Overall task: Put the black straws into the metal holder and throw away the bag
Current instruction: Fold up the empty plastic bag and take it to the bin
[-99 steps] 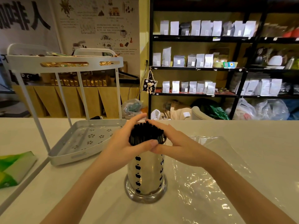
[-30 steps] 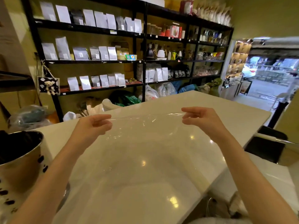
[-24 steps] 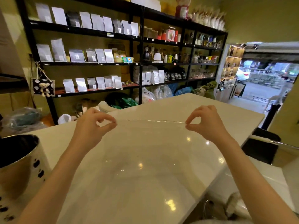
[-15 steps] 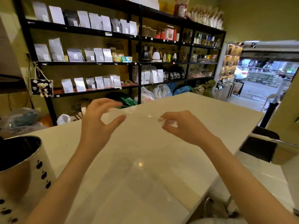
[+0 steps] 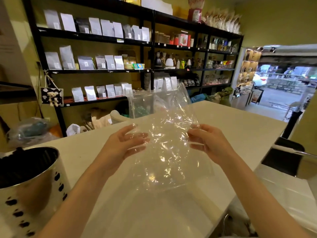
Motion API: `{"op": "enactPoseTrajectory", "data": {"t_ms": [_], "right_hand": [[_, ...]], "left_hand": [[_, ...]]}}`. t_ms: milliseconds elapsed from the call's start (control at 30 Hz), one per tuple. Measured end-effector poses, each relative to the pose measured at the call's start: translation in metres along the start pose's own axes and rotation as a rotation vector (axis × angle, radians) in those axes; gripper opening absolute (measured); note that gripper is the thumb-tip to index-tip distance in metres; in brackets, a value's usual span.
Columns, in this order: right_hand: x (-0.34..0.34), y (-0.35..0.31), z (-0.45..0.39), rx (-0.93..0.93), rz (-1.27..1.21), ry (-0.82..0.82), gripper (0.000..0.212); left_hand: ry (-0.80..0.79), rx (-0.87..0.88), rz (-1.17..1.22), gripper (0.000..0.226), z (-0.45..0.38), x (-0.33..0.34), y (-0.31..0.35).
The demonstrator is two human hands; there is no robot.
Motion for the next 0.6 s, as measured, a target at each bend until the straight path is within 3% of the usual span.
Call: {"op": "enactPoseTrajectory", "data": {"t_ms": [167, 367, 500, 600], "right_hand": [[0.002, 0.017, 0.007, 0.085, -0.024, -0.024, 0.008], [-0.007, 0.014, 0.010, -0.088, 0.019, -0.029, 0.054], [-0.005, 0.004, 0.017, -0.165, 0.161, -0.155, 0.032], [-0.007, 0.002, 0.018, -0.183, 0.311, -0.235, 0.036]], "left_hand": [[0.112, 0.019, -0.061, 0.070, 0.002, -0.009, -0.008], [0.150, 0.020, -0.114, 0.063, 0.003, -0.013, -0.007], [0.080, 0.032, -0.223, 0.042, 0.005, -0.013, -0.002], [0.036, 0.034, -0.397, 0.042, 0.007, -0.014, 0.000]]}}
Point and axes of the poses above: each hand's wrist, its own z-axis away from the middle knuckle, its own x-axis out of the palm, y = z × x, the point moved 6 cm from there along -z, towards the middle knuckle, and after that the axes turned 8 degrees about y, right-handed, at the moved point
